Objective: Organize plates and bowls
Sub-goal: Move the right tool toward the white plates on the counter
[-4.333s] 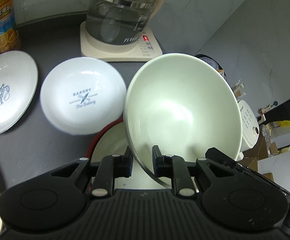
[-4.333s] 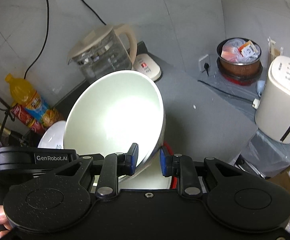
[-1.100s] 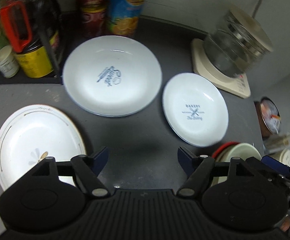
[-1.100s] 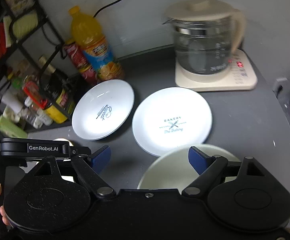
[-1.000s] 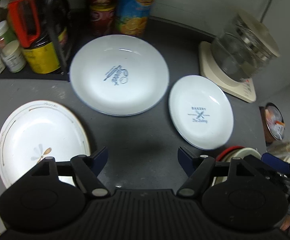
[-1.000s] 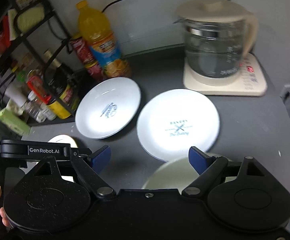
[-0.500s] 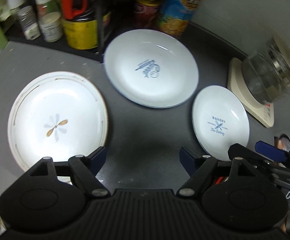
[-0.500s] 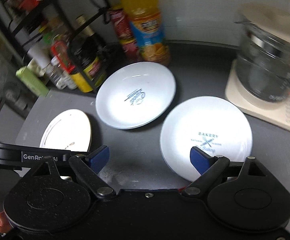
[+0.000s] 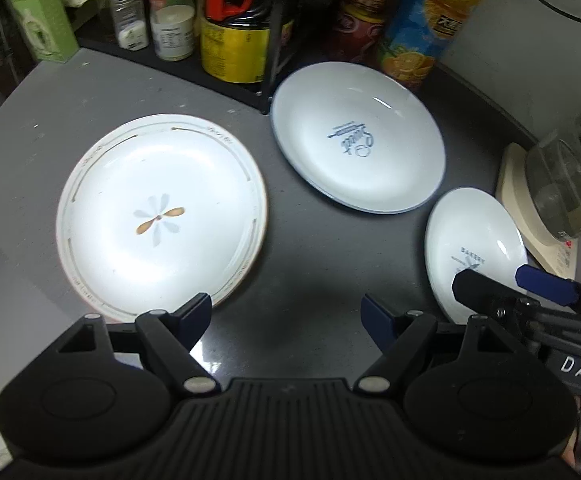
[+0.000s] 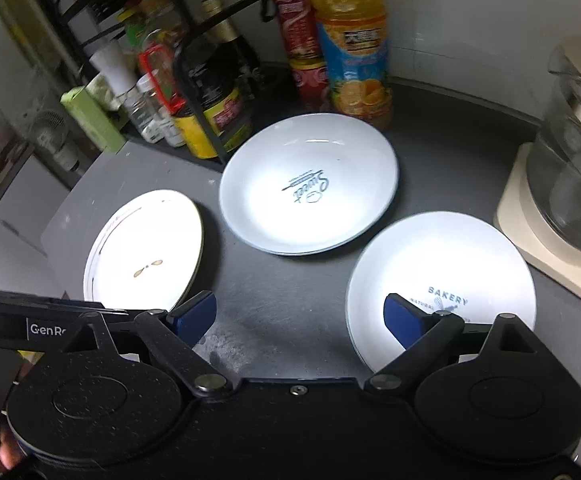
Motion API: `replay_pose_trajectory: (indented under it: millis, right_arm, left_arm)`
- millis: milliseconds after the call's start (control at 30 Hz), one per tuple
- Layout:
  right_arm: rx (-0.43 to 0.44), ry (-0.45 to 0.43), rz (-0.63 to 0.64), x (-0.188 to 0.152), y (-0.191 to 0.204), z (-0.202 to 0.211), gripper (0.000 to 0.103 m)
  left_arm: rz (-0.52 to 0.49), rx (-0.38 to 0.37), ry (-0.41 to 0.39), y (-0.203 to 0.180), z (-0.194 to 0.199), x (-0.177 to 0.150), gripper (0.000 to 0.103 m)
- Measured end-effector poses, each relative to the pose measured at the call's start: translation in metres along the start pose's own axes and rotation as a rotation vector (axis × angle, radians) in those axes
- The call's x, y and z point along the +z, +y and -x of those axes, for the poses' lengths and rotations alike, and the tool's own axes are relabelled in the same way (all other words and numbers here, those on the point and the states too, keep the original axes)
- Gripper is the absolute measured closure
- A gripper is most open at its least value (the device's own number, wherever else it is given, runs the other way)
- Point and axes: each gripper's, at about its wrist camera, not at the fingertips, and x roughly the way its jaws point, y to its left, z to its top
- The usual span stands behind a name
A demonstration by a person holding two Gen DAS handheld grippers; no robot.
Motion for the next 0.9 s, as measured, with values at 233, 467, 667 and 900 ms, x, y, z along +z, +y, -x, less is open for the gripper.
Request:
replay_pose_trajectory:
  millis: [233,467,667,900]
  right_arm:
    - [-0.024,0.024,0.063,0.005,0.009,-0.005,0.012]
    - [-0.084,0.019,0.069,0.016,0.013,-0.018,0.012]
    - [-0.135,-0.003,0.004,0.030,0.006,-0.028,0.013]
    - [-0.159,0.006,-0.104,0.042,-0.007,-0.050,0.027]
  left_arm:
    - [0.030,-0.005,-0.006,0.007,-0.006,-0.006,0.023]
    - [0.014,-0.001,0.003,0.008,-0.011,0.001,0.023]
    - [0.001,-0.037,0.031,0.018,-0.023,0.025,0.023]
    - [0.003,-0.077,0.004,0.035,-0.033,0.058,0.024]
